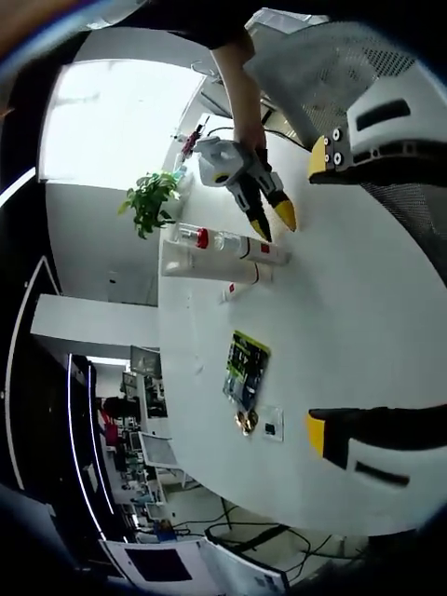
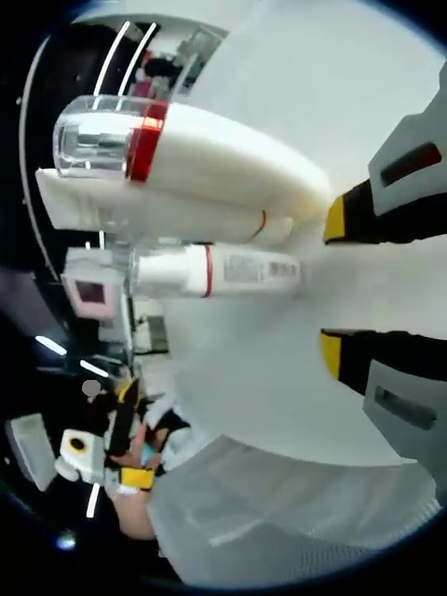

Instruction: Arrange the skincare products in the storage area until every visible bottle or jar stands upright without overlapping.

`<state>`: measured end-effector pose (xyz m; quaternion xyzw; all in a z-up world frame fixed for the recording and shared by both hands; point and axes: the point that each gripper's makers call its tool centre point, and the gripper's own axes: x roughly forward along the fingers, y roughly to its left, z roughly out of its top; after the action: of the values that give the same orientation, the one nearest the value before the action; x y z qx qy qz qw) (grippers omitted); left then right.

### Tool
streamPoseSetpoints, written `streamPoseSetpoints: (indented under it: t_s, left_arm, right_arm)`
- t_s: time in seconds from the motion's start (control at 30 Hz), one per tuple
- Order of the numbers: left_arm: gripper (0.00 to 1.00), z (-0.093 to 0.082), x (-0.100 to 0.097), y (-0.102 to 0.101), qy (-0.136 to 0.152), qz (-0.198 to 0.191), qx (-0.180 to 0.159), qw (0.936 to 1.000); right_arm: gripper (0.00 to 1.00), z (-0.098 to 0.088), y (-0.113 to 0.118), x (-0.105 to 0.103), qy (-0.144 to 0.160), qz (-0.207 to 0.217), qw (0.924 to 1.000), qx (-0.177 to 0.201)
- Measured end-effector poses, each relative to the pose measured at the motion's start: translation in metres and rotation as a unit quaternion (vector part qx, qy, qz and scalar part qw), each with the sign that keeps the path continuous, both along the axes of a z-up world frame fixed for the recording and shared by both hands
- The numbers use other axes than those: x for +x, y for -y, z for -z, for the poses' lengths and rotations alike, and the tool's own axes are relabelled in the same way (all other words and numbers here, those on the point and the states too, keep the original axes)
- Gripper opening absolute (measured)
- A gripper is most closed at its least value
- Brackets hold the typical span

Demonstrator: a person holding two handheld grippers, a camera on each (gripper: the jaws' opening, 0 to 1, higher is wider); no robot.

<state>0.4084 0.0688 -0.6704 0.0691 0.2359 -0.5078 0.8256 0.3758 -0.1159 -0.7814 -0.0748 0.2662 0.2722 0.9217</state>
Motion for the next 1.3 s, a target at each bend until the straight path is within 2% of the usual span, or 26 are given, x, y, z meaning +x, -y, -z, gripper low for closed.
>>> streamPoseSetpoints:
  t_s: [0.4, 0.53, 0.7, 0.9, 1.07, 1.13, 1.3]
  left_arm:
    - [0.95, 0.004, 0.0, -0.001, -0.004, 0.0, 0.006, 1.0]
    - [0.94, 0.007, 0.0, -0.001, -0.005, 0.0, 0.014, 0.9999]
    - [0.95, 0.011, -0.002, -0.002, -0.009, 0.003, 0.025, 0.9996]
    - [0.94, 0.014, 0.002, -0.005, -0.009, -0.007, 0.033, 0.9994]
    - [0.93, 0.017, 0.003, -0.006, -0.014, -0.008, 0.04, 0.9991]
    - [0.91, 0.02, 0.002, -0.007, -0.019, -0.007, 0.049, 0.9986]
    - [0.94, 0.021, 0.002, -0.009, -0.028, -0.015, 0.05, 0.9982]
  right_arm:
    - [0.43, -0.031, -0.001, -0.022, -0.023, 0.026, 0.9993, -0.01]
    - [0.44, -0.05, 0.0, -0.028, -0.015, 0.047, 0.9987, 0.005]
    - [0.53, -0.08, -0.006, -0.031, 0.01, 0.088, 0.995, 0.046]
    - [0.61, -0.103, -0.018, -0.04, 0.015, 0.105, 0.9928, 0.056]
    - [0.69, -0.119, -0.016, -0.044, 0.024, 0.159, 0.9835, 0.082]
    - [0.71, -0.12, -0.019, -0.051, 0.009, 0.166, 0.9826, 0.084]
    - [0.74, -0.128, -0.02, -0.058, 0.007, 0.187, 0.9783, 0.089]
